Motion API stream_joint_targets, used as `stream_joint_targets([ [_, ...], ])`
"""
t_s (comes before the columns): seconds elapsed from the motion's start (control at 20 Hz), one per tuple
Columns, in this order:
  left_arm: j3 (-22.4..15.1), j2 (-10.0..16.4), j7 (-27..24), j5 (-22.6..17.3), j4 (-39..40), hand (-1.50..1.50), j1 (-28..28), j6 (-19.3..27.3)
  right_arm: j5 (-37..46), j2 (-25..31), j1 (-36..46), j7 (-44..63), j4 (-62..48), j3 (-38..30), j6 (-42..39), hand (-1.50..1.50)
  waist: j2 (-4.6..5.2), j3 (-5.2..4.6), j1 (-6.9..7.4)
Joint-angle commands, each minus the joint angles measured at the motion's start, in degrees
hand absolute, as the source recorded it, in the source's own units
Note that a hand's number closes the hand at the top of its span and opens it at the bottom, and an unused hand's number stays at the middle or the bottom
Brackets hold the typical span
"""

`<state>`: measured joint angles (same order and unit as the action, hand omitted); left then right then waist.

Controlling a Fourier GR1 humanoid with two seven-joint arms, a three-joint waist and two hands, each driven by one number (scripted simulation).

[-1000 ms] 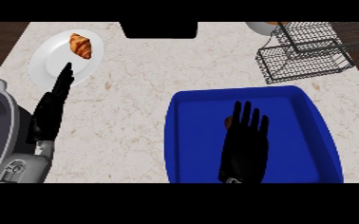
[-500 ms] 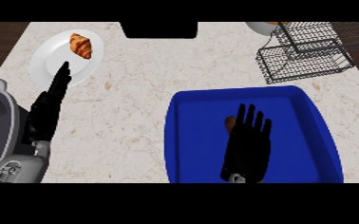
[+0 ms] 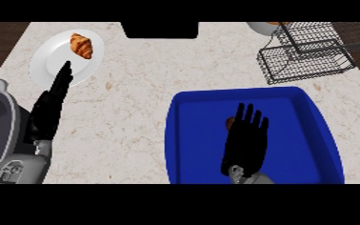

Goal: Pick the sweet potato from the tray and place it in the tiered basket

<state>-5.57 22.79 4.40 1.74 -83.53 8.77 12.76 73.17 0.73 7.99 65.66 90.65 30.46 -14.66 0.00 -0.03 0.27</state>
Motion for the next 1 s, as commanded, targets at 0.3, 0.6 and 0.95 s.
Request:
stream_joint_targets([
  [0.3,2.3,-1.7,-1.8,0.7,3.0,0.00,0.7,-1.1,-4.8,-0.7,2.4,8.3,-2.1,-2.3,-0.7,-1.50,0.00,0.02,-0.21],
  [0.6,3.7,1.1,-1.7,-0.6,2.1,0.00,0.7,-4.3,-2.8,2.1,3.7,-1.5,-10.5,-2.6,-6.4,1.50,0.09,-0.01,0.22],
  [0.95,3.7,-1.8,-2.0,1.7,2.0,0.00,0.1,-3.2,-5.9,-0.7,3.1,2.4,-4.4,-1.8,-2.4,1.50,-0.04,0.02,-0.27],
])
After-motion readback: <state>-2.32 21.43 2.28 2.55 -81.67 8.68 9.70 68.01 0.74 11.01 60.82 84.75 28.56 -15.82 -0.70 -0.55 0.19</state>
